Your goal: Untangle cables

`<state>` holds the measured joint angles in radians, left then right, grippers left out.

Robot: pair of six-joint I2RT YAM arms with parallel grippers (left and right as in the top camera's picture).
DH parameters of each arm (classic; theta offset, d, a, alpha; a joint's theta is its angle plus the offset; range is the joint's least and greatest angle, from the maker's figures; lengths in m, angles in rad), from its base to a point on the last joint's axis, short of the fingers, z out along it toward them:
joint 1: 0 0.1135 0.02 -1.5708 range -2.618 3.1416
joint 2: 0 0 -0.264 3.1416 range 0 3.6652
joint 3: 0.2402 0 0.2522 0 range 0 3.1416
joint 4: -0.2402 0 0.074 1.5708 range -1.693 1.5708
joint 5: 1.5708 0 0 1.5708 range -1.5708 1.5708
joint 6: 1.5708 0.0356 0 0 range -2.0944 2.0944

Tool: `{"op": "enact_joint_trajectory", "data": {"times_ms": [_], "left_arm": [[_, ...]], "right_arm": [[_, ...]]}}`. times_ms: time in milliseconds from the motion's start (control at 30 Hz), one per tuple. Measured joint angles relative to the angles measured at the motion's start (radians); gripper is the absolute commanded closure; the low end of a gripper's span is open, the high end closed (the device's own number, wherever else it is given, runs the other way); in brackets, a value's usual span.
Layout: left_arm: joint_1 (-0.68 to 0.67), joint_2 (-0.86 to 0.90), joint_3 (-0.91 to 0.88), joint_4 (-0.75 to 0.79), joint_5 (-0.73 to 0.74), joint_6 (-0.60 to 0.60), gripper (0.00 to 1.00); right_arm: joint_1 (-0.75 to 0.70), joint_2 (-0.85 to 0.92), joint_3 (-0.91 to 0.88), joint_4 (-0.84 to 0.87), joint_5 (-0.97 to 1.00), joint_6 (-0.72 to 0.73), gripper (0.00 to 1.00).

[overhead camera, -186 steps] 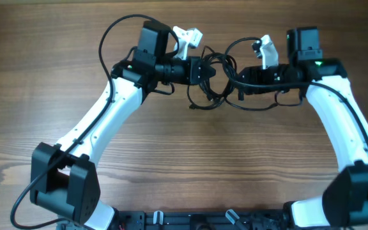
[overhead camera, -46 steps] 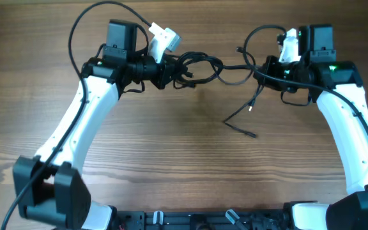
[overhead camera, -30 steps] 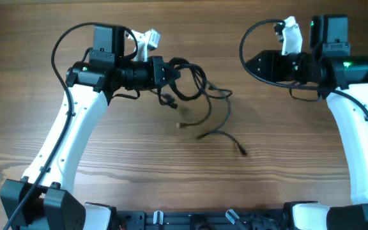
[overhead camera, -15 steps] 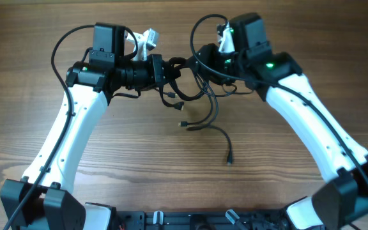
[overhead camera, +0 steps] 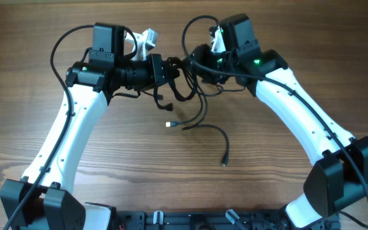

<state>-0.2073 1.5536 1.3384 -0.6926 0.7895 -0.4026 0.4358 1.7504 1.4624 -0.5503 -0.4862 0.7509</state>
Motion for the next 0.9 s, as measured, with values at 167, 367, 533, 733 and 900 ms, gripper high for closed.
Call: {"op": "enact_joint_trajectory", "data": {"times_ms": [167, 367, 533, 733, 900], "left_arm": [[0.0, 0.0, 0.0, 0.0, -0.012, 0.0, 0.96], [0.0, 0.0, 0.0, -0.032, -0.014, 0.0, 0.96], [0.0, 0.0, 0.0, -0.045, -0.005, 0.0, 0.96], [0.0, 0.0, 0.0, -0.048, 0.021, 0.0, 0.96], [0.001, 0.0, 0.0, -0.048, 0.032, 0.0, 0.96]], "right_arm": [[0.0, 0.0, 0.0, -0.04, -0.003, -0.314, 0.59], [0.0, -0.016, 0.0, -0.061, -0.003, -0.663, 0.58], [0.005, -0.043, 0.0, -0.078, -0.011, -0.84, 0.52], [0.053, -0.043, 0.0, -0.1, 0.001, -1.024, 0.54], [0.059, -0.043, 0.0, -0.092, 0.09, -1.064, 0.55]]}}
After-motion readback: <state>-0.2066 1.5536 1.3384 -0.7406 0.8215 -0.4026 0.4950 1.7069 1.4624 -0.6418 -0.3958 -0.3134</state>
